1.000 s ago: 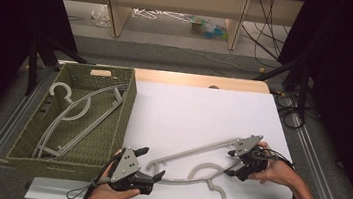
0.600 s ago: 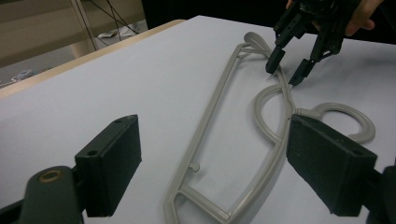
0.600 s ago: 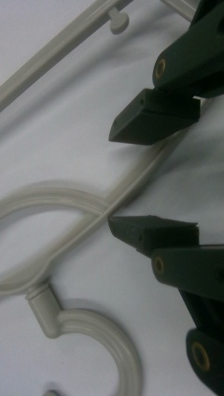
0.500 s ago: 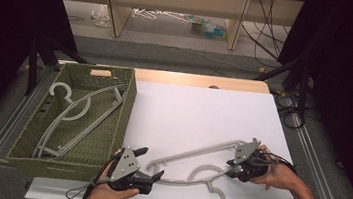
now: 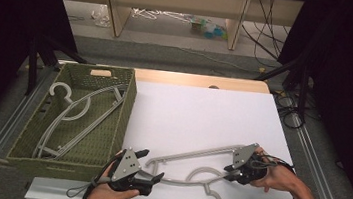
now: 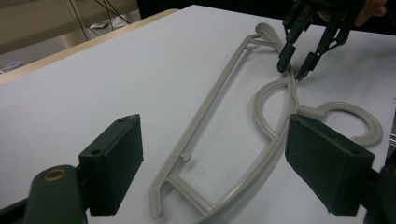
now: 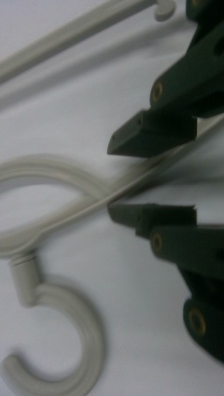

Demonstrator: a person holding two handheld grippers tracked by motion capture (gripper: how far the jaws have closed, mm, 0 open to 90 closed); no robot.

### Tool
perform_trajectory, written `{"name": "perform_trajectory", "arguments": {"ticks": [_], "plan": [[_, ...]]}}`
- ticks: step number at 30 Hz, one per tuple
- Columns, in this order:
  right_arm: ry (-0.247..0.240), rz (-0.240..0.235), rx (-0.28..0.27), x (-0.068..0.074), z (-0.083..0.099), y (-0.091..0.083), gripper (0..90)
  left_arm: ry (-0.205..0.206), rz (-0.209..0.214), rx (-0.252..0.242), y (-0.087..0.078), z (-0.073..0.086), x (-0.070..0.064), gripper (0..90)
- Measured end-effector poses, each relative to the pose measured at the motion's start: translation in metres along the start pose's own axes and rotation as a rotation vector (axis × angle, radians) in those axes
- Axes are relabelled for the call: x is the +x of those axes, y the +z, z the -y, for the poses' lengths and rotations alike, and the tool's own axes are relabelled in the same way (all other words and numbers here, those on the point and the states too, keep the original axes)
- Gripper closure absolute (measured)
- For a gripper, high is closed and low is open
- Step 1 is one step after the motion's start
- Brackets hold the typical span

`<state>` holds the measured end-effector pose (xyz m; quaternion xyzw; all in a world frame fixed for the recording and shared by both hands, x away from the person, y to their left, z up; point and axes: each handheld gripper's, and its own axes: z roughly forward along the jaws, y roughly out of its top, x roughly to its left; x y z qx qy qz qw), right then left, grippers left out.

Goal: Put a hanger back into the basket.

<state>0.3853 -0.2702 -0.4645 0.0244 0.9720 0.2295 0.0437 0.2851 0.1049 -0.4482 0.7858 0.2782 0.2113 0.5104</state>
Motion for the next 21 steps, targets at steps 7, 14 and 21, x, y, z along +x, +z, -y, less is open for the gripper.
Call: {"name": "perform_trajectory", "arguments": {"ticks": [7, 14, 21], "plan": [[-0.009, -0.014, 0.019, -0.001, -0.003, 0.002, 66.0, 0.001, 0.005, 0.005, 0.001, 0.0, 0.0, 19.5], [0.064, 0.018, 0.025, 0.003, -0.003, 0.002, 68.0, 0.0, 0.007, 0.004, 0.001, 0.0, 0.0, 19.8], [0.032, 0.0, 0.049, 0.009, -0.009, 0.001, 77.1, 0.0, 0.004, 0.002, 0.001, 0.0, 0.001, 20.3]]}}
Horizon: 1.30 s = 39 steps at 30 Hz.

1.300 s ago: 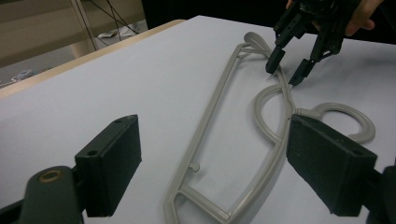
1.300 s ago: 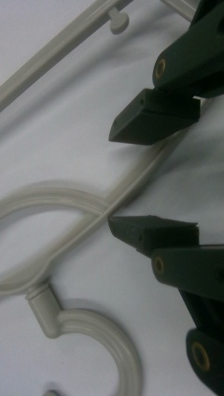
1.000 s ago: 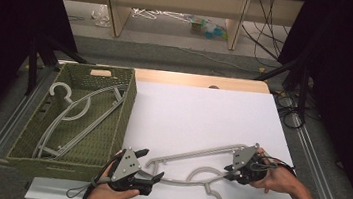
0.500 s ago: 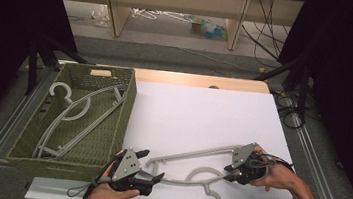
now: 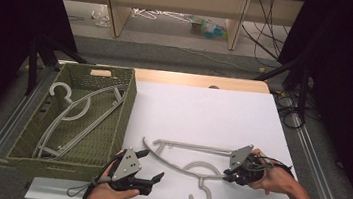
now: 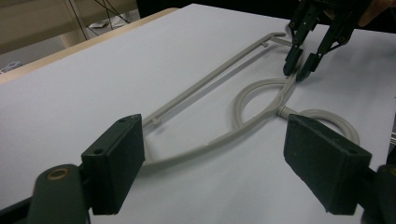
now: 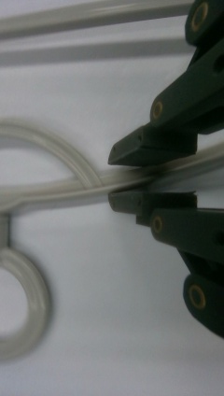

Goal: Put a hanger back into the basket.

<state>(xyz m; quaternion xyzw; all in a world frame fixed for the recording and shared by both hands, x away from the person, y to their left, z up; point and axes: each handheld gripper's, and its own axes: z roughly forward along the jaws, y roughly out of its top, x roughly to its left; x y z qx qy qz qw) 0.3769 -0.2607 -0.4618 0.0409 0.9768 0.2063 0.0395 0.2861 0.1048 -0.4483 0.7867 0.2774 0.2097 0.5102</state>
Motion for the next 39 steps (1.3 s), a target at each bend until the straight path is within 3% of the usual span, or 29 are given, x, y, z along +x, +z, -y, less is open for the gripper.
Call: {"name": "perform_trajectory", "arguments": {"ticks": [4, 6, 8, 9, 11, 13, 16, 20, 22, 23, 26, 27, 31, 39], "plan": [[-0.022, -0.038, -0.012, -0.001, -0.001, 0.001, 78.8, 0.004, 0.004, 0.001, 0.001, 0.0, 0.0, 20.3], [-0.006, -0.044, -0.007, -0.002, -0.002, 0.002, 77.9, -0.01, 0.008, -0.001, 0.002, 0.001, -0.002, 20.4], [-0.028, -0.049, -0.004, -0.005, -0.002, 0.003, 77.4, 0.008, 0.004, 0.008, 0.002, 0.0, -0.001, 20.4], [0.0, -0.06, -0.009, -0.004, -0.002, 0.004, 77.2, 0.012, 0.001, 0.008, 0.002, 0.0, -0.001, 20.4], [0.007, -0.069, -0.01, -0.005, -0.002, 0.004, 76.9, 0.027, -0.016, 0.01, 0.007, -0.001, 0.001, 21.0], [-0.022, -0.064, 0.014, -0.006, -0.004, 0.004, 77.2, 0.033, -0.025, 0.023, 0.011, -0.001, 0.002, 21.7], [-0.024, -0.067, 0.019, -0.004, -0.007, 0.005, 79.2, 0.046, -0.026, 0.032, 0.02, -0.003, 0.004, 22.2], [-0.11, -0.054, 0.038, -0.004, -0.01, 0.002, 81.0, 0.122, -0.001, 0.079, 0.039, -0.007, 0.002, 24.9], [-0.116, -0.045, 0.042, -0.005, -0.012, -0.001, 81.0, 0.135, 0.037, 0.099, 0.046, -0.007, -0.001, 28.2], [-0.124, -0.043, 0.037, -0.006, -0.013, -0.003, 81.0, 0.183, 0.053, 0.126, 0.05, -0.007, -0.002, 29.6], [-0.108, -0.045, -0.007, -0.003, -0.015, -0.013, 81.0, 0.278, 0.042, 0.178, 0.063, -0.006, -0.006, 32.7], [-0.118, -0.036, 0.005, -0.002, -0.016, -0.018, 81.0, 0.3, 0.046, 0.19, 0.066, -0.006, -0.006, 33.7], [-0.131, -0.032, -0.015, 0.002, -0.019, -0.027, 81.2, 0.383, 0.039, 0.195, 0.075, -0.007, -0.011, 36.5], [-0.136, -0.045, -0.017, 0.006, -0.022, -0.03, 81.3, 0.452, 0.059, 0.186, 0.089, -0.012, -0.018, 41.6]]}}
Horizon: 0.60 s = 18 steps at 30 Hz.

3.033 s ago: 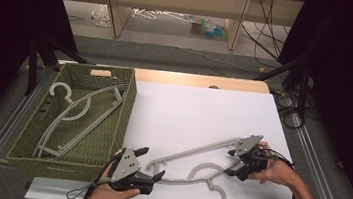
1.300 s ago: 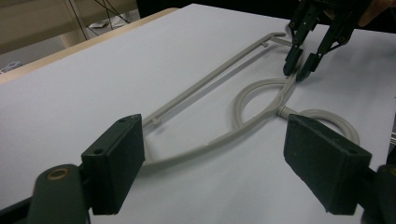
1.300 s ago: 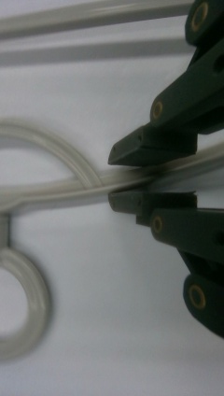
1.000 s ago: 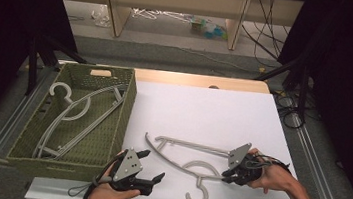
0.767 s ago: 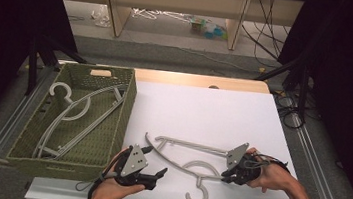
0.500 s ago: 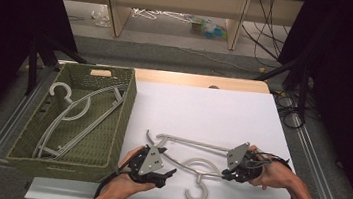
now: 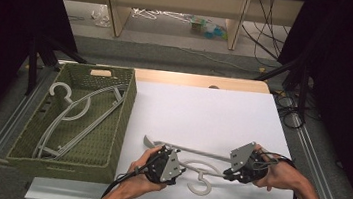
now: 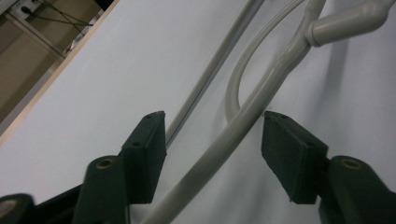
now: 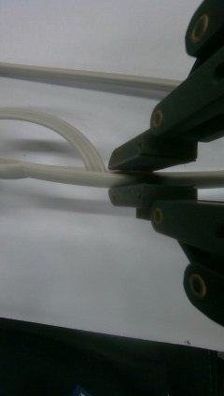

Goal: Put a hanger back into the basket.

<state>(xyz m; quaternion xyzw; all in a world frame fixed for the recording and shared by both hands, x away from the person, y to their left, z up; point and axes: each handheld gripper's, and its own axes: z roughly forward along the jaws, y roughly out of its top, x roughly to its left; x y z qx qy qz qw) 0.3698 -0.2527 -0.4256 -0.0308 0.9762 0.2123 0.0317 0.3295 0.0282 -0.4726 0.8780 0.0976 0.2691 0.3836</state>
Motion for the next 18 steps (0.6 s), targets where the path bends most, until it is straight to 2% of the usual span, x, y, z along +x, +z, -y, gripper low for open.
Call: {"name": "perform_trajectory", "arguments": {"ticks": [2, 4, 7, 11, 14, 15, 18], "plan": [[-0.002, -0.001, -0.002, 0.0, 0.0, 0.0, 81.3, 0.037, 0.012, -0.007, 0.003, -0.004, -0.001, 43.4], [-0.006, -0.002, -0.008, 0.0, 0.0, -0.001, 81.3, 0.053, 0.04, -0.024, 0.007, -0.006, -0.002, 44.8], [-0.005, -0.002, -0.007, 0.0, 0.001, -0.001, 81.3, 0.083, 0.064, -0.016, 0.013, -0.008, -0.001, 46.5], [-0.005, -0.014, -0.013, 0.0, 0.001, -0.003, 81.3, 0.116, 0.076, -0.012, 0.018, -0.009, 0.0, 54.1], [-0.001, 0.0, -0.012, 0.0, 0.002, -0.004, 81.3, 0.131, 0.112, -0.013, 0.019, -0.011, -0.001, 62.3], [-0.008, 0.001, -0.021, -0.001, 0.003, -0.004, 81.3, 0.147, 0.103, -0.017, 0.018, -0.012, -0.001, 65.0], [-0.004, 0.0, -0.016, -0.001, 0.003, -0.004, 81.3, 0.189, 0.119, -0.009, 0.018, -0.014, -0.002, 68.2]]}}
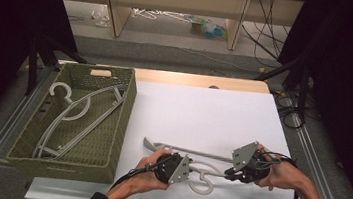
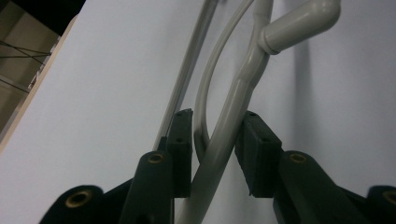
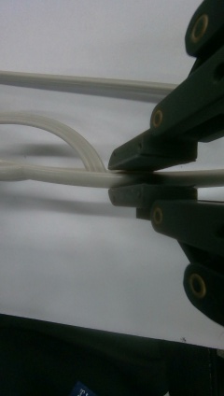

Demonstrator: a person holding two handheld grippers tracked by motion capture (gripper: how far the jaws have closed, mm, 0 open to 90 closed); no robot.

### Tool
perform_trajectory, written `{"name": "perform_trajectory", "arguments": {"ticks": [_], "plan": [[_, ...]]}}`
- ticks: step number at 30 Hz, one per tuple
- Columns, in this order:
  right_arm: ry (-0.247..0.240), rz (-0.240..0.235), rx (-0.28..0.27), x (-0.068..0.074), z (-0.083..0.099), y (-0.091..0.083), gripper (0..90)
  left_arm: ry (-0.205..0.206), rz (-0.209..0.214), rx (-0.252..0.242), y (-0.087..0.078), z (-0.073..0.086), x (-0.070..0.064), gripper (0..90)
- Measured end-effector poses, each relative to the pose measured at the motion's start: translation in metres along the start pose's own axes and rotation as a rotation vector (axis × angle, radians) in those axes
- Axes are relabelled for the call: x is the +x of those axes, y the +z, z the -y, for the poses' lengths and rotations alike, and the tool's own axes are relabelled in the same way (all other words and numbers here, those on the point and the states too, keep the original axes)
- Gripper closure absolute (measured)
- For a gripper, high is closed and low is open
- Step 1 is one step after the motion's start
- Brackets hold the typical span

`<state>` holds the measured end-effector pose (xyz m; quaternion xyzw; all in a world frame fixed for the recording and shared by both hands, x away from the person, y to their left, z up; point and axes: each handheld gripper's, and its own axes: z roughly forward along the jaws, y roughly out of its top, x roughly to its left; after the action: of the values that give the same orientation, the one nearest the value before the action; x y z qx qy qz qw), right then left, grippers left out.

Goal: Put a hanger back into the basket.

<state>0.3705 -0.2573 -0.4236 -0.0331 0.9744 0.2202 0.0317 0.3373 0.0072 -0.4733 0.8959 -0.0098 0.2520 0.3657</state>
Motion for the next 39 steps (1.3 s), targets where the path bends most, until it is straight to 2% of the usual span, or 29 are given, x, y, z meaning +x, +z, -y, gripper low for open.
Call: {"name": "perform_trajectory", "arguments": {"ticks": [2, 3, 4, 5, 6, 8, 10, 11, 12, 14, 15, 17, 18, 19, 20, 21, 22, 24, 26, 27, 28, 29, 32, 36, 39], "plan": [[-0.002, 0.002, 0.0, -0.001, 0.0, -0.001, 81.2, 0.038, 0.0, 0.007, -0.001, -0.002, 0.0, 69.6], [0.004, 0.005, -0.006, -0.001, 0.001, -0.002, 81.2, 0.062, 0.018, -0.001, -0.002, -0.004, 0.001, 70.4], [0.003, 0.012, -0.012, -0.002, 0.002, -0.003, 81.0, 0.048, 0.008, 0.003, -0.003, -0.004, 0.001, 71.2], [0.007, 0.014, -0.018, -0.002, 0.003, -0.005, 80.6, 0.069, 0.002, 0.001, -0.005, -0.006, 0.002, 72.0], [0.011, 0.03, -0.021, -0.002, 0.003, -0.007, 79.5, 0.106, 0.027, -0.008, -0.005, -0.008, 0.003, 73.1], [0.023, 0.056, -0.029, -0.004, 0.003, -0.01, 72.4, 0.114, 0.016, -0.006, -0.009, -0.012, 0.003, 75.6], [0.042, 0.11, -0.044, -0.006, 0.004, -0.015, 66.2, 0.109, 0.015, -0.006, -0.012, -0.017, 0.005, 77.9], [0.046, 0.11, -0.049, -0.006, 0.005, -0.017, 64.3, 0.102, 0.015, -0.008, -0.014, -0.019, 0.005, 78.4], [0.051, 0.122, -0.053, -0.007, 0.004, -0.02, 59.9, 0.094, 0.023, -0.009, -0.016, -0.021, 0.007, 78.8], [0.098, 0.191, -0.095, -0.008, 0.004, -0.025, 54.5, 0.074, 0.025, -0.009, -0.019, -0.024, 0.011, 78.8], [0.107, 0.205, -0.105, -0.009, 0.005, -0.028, 50.8, 0.069, 0.035, -0.019, -0.019, -0.025, 0.013, 78.9], [0.142, 0.246, -0.123, -0.009, 0.004, -0.032, 43.9, 0.021, 0.024, -0.02, -0.022, -0.025, 0.019, 78.8], [0.154, 0.258, -0.136, -0.01, 0.004, -0.034, 43.0, 0.069, 0.049, -0.008, -0.023, -0.027, 0.026, 78.9], [0.172, 0.273, -0.152, -0.011, 0.004, -0.036, 41.8, -0.045, 0.01, 0.007, -0.026, -0.024, 0.024, 78.9], [0.188, 0.29, -0.162, -0.012, 0.004, -0.038, 40.5, -0.096, -0.007, 0.014, -0.029, -0.023, 0.026, 78.9], [0.194, 0.313, -0.168, -0.012, 0.004, -0.039, 39.4, -0.187, -0.006, 0.027, -0.032, -0.021, 0.03, 78.9], [0.215, 0.314, -0.172, -0.012, 0.003, -0.041, 38.9, -0.239, -0.013, 0.04, -0.035, -0.02, 0.033, 78.9], [0.228, 0.334, -0.186, -0.011, 0.003, -0.043, 38.7, -0.324, -0.011, 0.034, -0.04, -0.018, 0.039, 78.8], [0.25, 0.349, -0.195, -0.011, 0.002, -0.045, 38.7, -0.389, -0.009, 0.025, -0.043, -0.016, 0.044, 78.8], [0.26, 0.341, -0.2, -0.01, 0.002, -0.045, 38.6, -0.424, -0.001, 0.023, -0.046, -0.015, 0.047, 78.9], [0.247, 0.344, -0.208, -0.01, 0.003, -0.047, 38.5, -0.447, 0.004, 0.023, -0.048, -0.014, 0.048, 78.9], [0.257, 0.321, -0.212, -0.008, 0.003, -0.048, 38.4, -0.461, 0.01, 0.017, -0.049, -0.014, 0.05, 78.9], [0.28, 0.324, -0.248, -0.003, 0.005, -0.046, 37.7, -0.524, 0.017, 0.011, -0.055, -0.013, 0.055, 78.8], [0.324, 0.308, -0.291, 0.002, 0.009, -0.04, 37.0, -0.567, 0.009, -0.009, -0.065, -0.014, 0.062, 78.9], [0.347, 0.305, -0.299, 0.004, 0.012, -0.033, 36.2, -0.594, 0.001, -0.029, -0.075, -0.016, 0.068, 78.9]]}}
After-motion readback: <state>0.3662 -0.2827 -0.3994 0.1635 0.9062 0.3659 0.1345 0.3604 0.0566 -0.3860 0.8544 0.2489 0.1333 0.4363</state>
